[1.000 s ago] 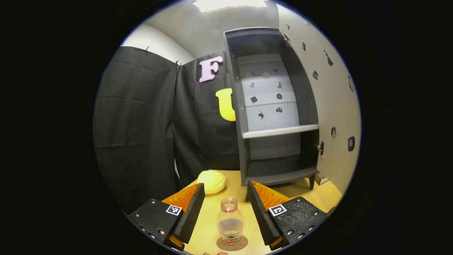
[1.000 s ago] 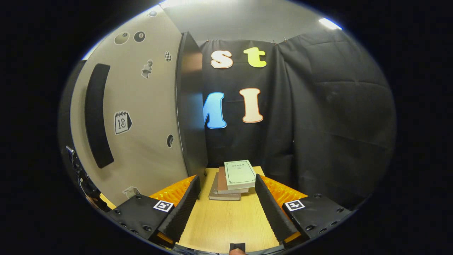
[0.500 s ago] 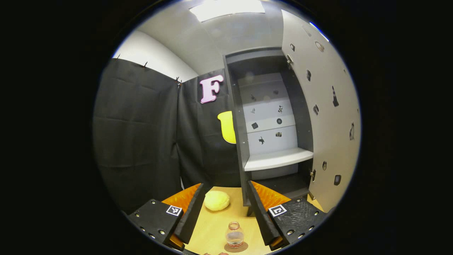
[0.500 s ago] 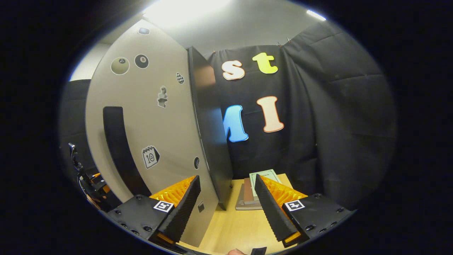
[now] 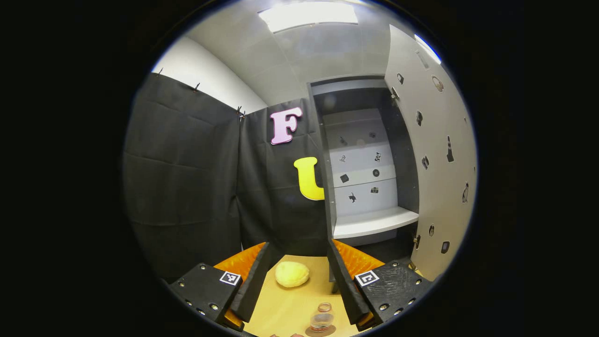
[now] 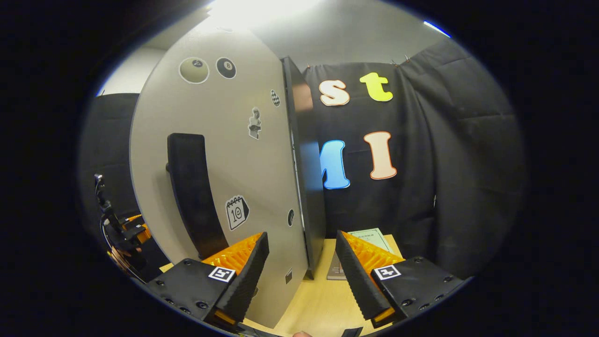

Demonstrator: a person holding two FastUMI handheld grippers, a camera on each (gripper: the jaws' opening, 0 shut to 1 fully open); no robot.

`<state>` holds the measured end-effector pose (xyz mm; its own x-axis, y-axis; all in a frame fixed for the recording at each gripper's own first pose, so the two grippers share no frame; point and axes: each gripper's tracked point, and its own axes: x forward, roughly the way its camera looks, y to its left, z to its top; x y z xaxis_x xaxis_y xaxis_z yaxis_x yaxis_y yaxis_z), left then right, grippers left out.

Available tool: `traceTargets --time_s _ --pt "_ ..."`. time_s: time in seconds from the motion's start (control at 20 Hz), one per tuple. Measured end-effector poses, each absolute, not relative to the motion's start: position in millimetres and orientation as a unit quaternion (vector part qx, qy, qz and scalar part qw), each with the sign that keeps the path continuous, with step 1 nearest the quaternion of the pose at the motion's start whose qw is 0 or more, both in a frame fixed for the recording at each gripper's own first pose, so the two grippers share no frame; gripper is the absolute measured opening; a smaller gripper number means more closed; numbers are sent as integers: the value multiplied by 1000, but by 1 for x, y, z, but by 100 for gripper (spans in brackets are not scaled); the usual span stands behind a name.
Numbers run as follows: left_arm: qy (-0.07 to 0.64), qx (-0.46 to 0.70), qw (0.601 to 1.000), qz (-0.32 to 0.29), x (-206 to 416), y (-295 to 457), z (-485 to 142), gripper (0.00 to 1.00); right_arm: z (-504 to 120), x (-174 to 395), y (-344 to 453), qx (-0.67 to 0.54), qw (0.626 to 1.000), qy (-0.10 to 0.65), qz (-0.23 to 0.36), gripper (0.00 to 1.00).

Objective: Open the cabinet door with the right hand, grasp the bottle in the cabinet with the left hand and place it on the coaster, then close the cabinet door with the right hand.

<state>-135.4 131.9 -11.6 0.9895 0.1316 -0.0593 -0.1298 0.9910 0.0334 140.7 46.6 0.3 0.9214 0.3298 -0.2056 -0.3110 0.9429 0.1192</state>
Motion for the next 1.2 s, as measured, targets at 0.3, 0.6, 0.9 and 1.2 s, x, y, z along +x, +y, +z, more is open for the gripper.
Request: traceTargets --time_s 0.3,0.6,0.9,1.2 --pt "28 -5 999 45 -114 163 -20 68 3 136 79 22 982 114 149 92" --pt "29 -12 999 33 -106 191 -33 69 5 132 116 12 983 114 146 92" --pt "28 -13 999 29 -105 223 -40 69 5 138 155 11 981 110 157 92" --pt "32 -13 998 44 -108 264 -51 68 4 152 201 10 978 107 179 92"
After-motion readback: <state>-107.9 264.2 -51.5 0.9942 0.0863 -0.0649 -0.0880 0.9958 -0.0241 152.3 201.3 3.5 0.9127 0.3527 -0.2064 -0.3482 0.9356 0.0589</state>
